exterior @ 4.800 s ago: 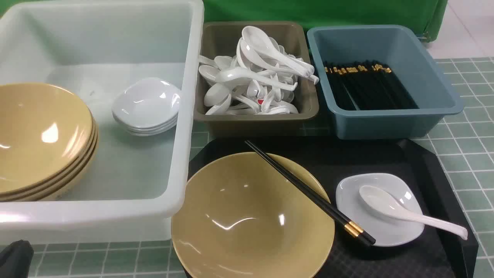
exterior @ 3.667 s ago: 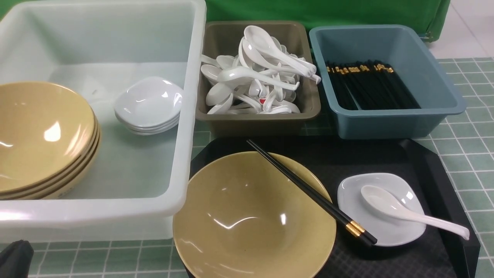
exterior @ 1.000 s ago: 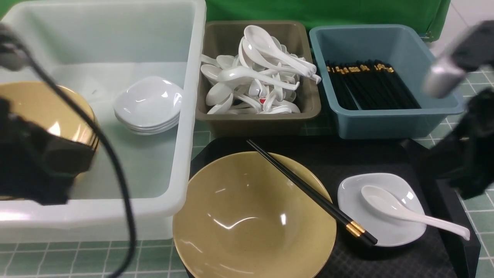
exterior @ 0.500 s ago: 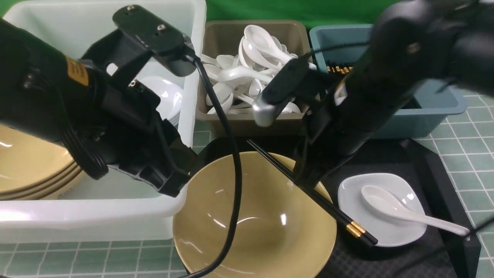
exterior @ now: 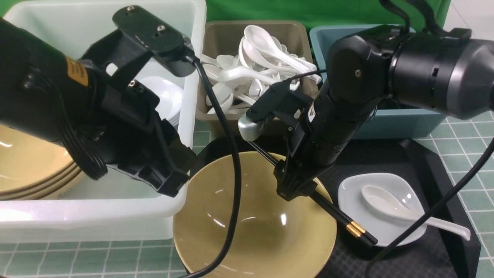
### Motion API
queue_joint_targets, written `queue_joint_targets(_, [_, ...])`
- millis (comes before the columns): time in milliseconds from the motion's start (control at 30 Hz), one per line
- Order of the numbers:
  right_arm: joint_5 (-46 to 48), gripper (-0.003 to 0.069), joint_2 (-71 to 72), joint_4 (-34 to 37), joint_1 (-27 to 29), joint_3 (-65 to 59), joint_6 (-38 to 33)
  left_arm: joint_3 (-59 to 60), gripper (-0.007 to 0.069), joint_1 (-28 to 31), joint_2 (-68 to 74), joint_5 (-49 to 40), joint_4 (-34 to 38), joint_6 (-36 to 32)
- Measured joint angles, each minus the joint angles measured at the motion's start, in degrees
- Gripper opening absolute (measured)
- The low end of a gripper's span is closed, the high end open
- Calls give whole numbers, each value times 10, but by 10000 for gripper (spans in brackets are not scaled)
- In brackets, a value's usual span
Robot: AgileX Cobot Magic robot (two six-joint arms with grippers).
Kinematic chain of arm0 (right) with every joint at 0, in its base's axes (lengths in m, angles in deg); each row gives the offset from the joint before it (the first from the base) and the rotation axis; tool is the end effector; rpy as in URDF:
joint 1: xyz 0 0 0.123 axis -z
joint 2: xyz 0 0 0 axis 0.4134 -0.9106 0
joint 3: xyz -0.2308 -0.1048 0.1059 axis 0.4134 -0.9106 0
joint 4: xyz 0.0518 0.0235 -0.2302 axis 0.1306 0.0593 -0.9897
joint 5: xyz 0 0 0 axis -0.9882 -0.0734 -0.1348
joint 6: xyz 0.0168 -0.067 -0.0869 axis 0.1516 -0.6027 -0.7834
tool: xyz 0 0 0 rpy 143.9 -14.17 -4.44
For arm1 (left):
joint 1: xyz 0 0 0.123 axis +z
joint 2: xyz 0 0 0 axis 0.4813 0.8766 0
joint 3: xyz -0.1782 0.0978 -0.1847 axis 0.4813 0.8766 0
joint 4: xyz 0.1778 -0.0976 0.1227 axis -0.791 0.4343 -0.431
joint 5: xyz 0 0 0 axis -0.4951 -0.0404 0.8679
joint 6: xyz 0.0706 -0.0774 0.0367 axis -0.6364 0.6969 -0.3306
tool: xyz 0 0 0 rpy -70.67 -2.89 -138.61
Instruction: On blue table put chopsticks spoon bowls plates into blue grey white boxes.
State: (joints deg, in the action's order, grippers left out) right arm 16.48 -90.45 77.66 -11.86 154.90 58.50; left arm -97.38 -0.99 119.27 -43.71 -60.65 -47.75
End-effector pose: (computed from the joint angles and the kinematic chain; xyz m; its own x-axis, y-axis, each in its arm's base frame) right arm 0.2911 0.2290 0.2215 -0.5673 -0.7698 -0.2926 -0.8092 0.5871 0.0245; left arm 0.1882 -0.1340 0.3369 -0.5574 0.6139 -0.5590 0.7530 0.6573 -0.0290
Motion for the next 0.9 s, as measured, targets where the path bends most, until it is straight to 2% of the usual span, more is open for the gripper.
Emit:
queue_joint_targets(133, [-1, 347, -6, 0, 0, 0, 1, 0, -12, 0, 0, 0, -1, 0])
queue_joint_targets(267, [7, 154, -7, -1, 0, 11, 13, 0, -12, 0, 0, 0, -6, 0])
queue_joint_targets(400, [34, 152, 2, -3, 0, 50, 16, 0, -12, 0, 0, 22, -8, 0])
queue_joint_targets(533, [42, 151, 32, -38, 11, 103, 23, -4, -12, 0, 6, 113, -2, 0])
queue_joint_targets(633, [21, 151, 41, -56, 42, 143, 34, -28, -12, 0, 32, 164, 1, 0])
queue_joint_targets(733, [-31, 151, 39, -63, 92, 171, 60, -69, -12, 0, 73, 208, 2, 0])
queue_joint_targets(900, [-193, 151, 7, -76, 179, 197, 156, -156, -12, 0, 163, 285, 4, 0])
